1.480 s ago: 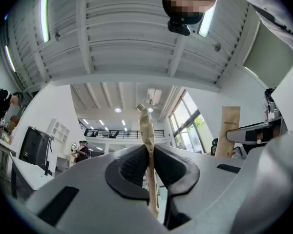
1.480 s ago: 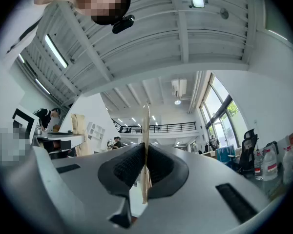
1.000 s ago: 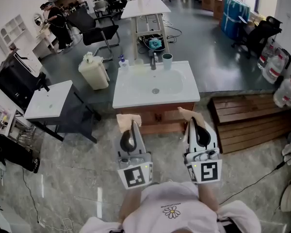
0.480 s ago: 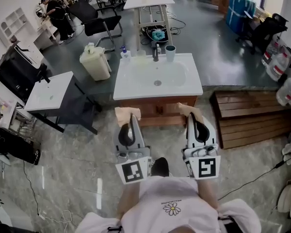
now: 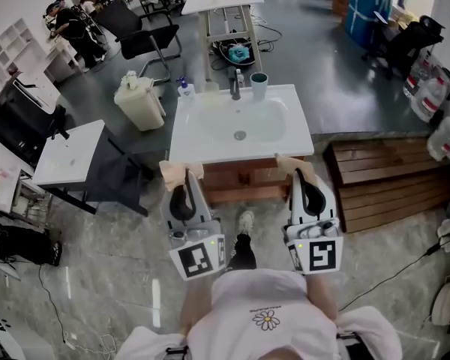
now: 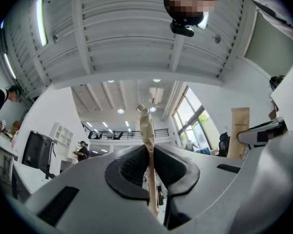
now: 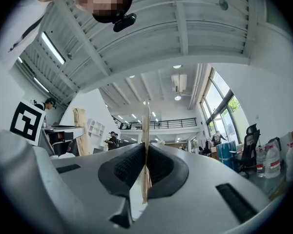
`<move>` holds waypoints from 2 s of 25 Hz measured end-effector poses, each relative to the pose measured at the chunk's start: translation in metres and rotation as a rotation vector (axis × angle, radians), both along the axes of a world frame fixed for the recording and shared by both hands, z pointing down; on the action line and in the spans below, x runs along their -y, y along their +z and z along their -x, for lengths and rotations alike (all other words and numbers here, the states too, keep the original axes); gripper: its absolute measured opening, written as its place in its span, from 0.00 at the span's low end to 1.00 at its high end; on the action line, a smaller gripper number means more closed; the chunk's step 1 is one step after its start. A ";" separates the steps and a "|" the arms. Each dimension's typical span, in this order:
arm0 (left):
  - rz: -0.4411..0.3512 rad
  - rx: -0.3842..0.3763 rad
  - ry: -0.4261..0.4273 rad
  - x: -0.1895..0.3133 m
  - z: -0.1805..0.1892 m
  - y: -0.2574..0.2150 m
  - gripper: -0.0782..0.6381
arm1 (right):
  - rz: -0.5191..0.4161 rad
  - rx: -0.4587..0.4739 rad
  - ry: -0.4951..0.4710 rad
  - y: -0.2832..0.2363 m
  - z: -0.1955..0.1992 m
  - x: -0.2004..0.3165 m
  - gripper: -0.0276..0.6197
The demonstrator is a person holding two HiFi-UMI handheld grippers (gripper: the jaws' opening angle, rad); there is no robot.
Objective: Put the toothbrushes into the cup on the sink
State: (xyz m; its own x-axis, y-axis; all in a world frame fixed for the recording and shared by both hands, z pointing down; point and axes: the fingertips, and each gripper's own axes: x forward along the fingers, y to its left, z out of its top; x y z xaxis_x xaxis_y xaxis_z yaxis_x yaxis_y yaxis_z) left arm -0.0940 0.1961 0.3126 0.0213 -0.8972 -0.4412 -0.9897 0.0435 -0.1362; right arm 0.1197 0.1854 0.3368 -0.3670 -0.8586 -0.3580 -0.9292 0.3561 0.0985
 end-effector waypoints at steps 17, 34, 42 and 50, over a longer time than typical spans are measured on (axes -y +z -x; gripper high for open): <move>-0.012 -0.072 0.037 0.242 0.068 -0.032 0.17 | -0.063 -0.038 0.003 -0.050 0.064 0.258 0.06; 0.005 -0.078 0.036 0.385 0.092 -0.031 0.17 | 0.006 -0.069 -0.022 -0.041 0.092 0.399 0.06; 0.000 -0.074 0.031 0.410 0.068 -0.036 0.17 | 0.007 -0.044 -0.057 -0.043 0.075 0.418 0.06; -0.014 -0.054 0.011 0.418 0.067 -0.034 0.17 | 0.041 0.018 -0.072 -0.039 0.063 0.445 0.06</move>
State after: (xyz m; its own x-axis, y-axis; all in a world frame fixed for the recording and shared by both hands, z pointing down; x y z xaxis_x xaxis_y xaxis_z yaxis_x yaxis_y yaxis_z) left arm -0.1613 -0.2223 0.2782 0.0072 -0.8908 -0.4543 -0.9960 0.0340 -0.0825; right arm 0.0563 -0.2596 0.2973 -0.4224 -0.8441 -0.3303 -0.9024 0.4257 0.0661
